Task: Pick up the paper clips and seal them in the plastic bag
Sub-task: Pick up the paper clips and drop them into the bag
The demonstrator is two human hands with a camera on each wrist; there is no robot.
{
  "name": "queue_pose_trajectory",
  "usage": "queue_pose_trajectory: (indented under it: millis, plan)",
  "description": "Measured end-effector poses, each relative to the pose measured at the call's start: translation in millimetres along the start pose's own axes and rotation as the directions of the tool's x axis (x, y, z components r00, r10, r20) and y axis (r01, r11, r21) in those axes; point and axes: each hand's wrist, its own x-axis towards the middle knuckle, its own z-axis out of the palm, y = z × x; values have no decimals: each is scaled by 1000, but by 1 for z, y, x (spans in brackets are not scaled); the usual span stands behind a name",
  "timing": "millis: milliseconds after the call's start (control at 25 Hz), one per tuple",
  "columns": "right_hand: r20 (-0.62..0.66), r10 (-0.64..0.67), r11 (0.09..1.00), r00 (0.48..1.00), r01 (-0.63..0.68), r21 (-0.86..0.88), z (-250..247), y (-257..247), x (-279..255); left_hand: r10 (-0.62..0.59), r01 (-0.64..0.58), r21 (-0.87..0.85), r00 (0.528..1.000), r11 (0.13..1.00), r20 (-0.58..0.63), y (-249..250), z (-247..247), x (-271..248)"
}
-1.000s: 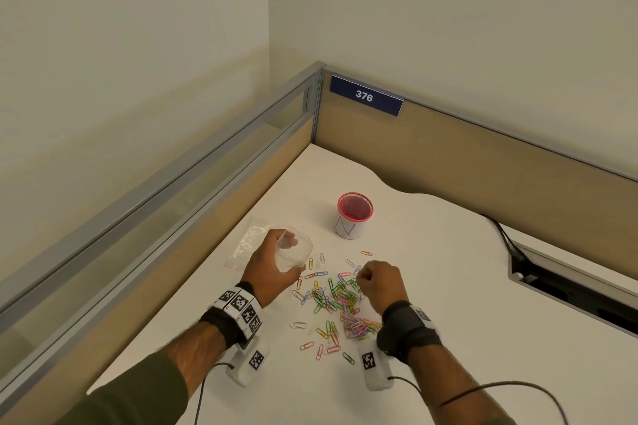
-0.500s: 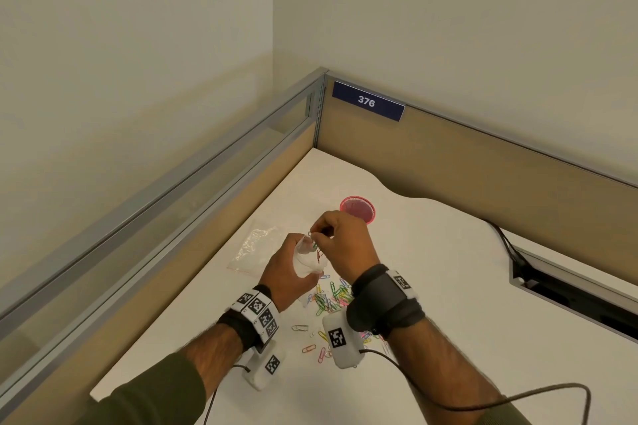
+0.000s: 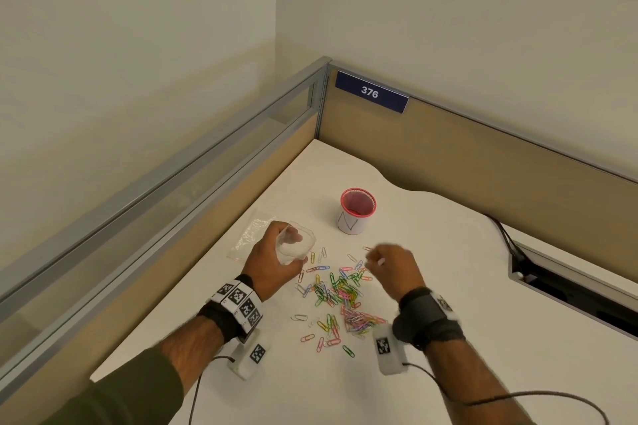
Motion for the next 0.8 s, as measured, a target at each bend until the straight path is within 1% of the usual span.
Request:
queue_pose_trajectory:
  millis: [40, 80, 120, 160, 200, 240, 280, 360, 480, 520, 600, 640, 720, 800]
  plan:
    - [105, 99, 992, 990, -90, -92, 13, 24, -9, -4, 4, -8, 1000, 1000, -10, 0, -3, -2]
    - [189, 189, 974, 964, -159, -162, 25, 43, -20, -8, 8, -9, 1000, 1000, -18, -1, -6, -3]
    - [238, 256, 953, 937, -204, -224, 36, 56, -31, -13, 13, -2, 1000, 1000, -24, -1, -9, -4]
    - [261, 303, 931, 917, -226, -286, 46, 63, -39, -16, 16, -4, 999, 1000, -27, -3, -12, -5]
    - [267, 325, 916, 907, -232, -326, 56, 66, -46, -19, 19, -8, 999, 1000, -26, -5, -14, -5]
    - [263, 325, 913, 908, -230, -336, 64, 63, -48, -16, 15, -14, 999, 1000, -30, -5, -16, -6]
    - [239, 310, 925, 920, -234, -301, 70, 60, -52, -1, 1, -5, 1000, 1000, -19, -1, -15, -8]
    - [188, 249, 950, 950, -202, -238, 81, 44, -44, -12, 11, -12, 999, 1000, -30, -2, -19, -10]
    - [127, 225, 963, 966, -200, -182, 84, 33, -33, -21, 20, -20, 999, 1000, -49, -3, -20, -14]
    - [122, 225, 966, 967, -204, -161, 83, 33, -32, -16, 15, -18, 999, 1000, -44, -3, -19, -14]
    - [155, 219, 970, 963, -197, -142, 85, 35, -34, -8, 8, -17, 999, 1000, -34, -4, -18, -13]
    - [182, 211, 970, 960, -182, -163, 86, 35, -36, -8, 8, -16, 1000, 1000, -29, -4, -17, -12]
    - [212, 176, 959, 961, -119, -258, 94, 33, -38, -10, 10, -11, 1000, 1000, -27, -4, -16, -12]
    - [174, 129, 948, 976, -70, -310, 99, 28, -38, -6, 6, -8, 1000, 1000, -19, -3, -13, -13]
